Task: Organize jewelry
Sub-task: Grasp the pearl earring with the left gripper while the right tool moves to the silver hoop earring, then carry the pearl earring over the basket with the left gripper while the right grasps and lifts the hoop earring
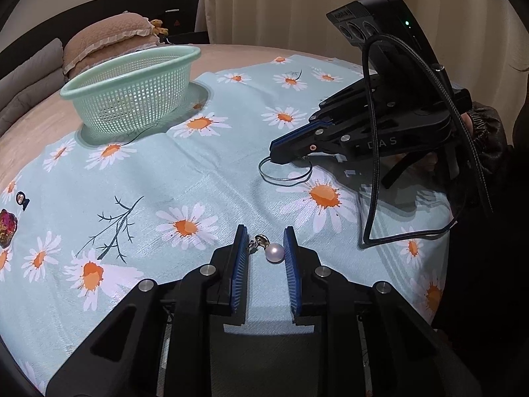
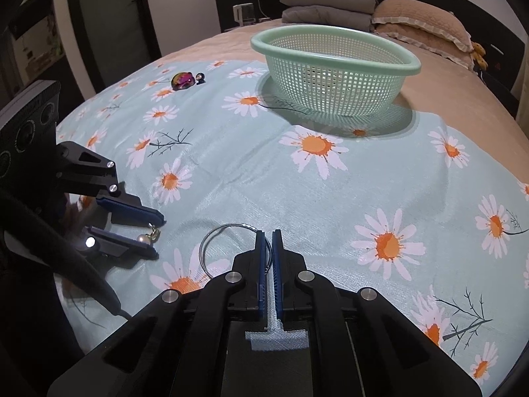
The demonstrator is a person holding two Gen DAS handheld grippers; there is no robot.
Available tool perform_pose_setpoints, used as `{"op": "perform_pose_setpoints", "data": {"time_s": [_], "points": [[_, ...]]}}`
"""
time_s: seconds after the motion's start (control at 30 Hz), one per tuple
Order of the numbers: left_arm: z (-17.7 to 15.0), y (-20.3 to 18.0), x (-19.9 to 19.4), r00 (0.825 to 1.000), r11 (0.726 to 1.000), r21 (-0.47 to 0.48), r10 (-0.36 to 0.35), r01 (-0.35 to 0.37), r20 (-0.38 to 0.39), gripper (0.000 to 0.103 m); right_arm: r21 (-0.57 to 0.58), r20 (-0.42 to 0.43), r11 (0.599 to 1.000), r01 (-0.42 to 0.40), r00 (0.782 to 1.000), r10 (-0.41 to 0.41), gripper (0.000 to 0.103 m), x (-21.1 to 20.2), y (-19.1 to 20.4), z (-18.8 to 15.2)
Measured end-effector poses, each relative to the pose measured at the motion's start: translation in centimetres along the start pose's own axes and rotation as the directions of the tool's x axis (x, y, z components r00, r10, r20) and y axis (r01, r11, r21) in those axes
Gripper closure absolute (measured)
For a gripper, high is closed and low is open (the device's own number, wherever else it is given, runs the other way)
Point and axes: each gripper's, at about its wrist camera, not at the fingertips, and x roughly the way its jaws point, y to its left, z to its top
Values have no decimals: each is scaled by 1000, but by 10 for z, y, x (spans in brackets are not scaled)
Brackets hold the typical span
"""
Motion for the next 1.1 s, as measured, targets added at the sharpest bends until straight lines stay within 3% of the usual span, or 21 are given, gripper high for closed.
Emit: {"op": "perform_pose_setpoints", "data": {"time_s": [0.23, 0.5, 0.63, 0.8, 0.97, 1.03, 1.07, 1.1], "points": [[6, -1, -3, 999, 999, 30, -13, 14, -32, 80, -17, -6, 1000, 0, 1000, 0, 99, -4, -1, 3], [20, 0, -9, 999, 998, 55, 19, -17, -30, 80, -26, 23, 997, 74, 997, -74, 100, -29, -12, 12], [32, 5, -23, 997, 994, 78, 81, -81, 2, 80, -46, 81, 990, 131, 989, -127, 100, -54, -14, 30], [58, 26, -46, 983, 980, 88, 174, -178, 55, 80, -2, 163, 976, 217, 963, -213, 100, -78, -28, 66], [84, 41, -66, 968, 964, 114, 227, -239, 106, 80, -29, 225, 972, 232, 949, -220, 100, -94, -24, 90], [89, 40, -73, 964, 959, 133, 234, -250, 126, 80, -38, 208, 976, 214, 957, -202, 98, -89, -23, 88], [90, 39, -75, 963, 957, 140, 235, -253, 132, 80, -37, 187, 979, 201, 964, -191, 91, -82, -22, 84], [92, 37, -76, 960, 954, 145, 243, -262, 136, 80, -32, 165, 981, 189, 969, -181, 68, -75, -22, 78]]}}
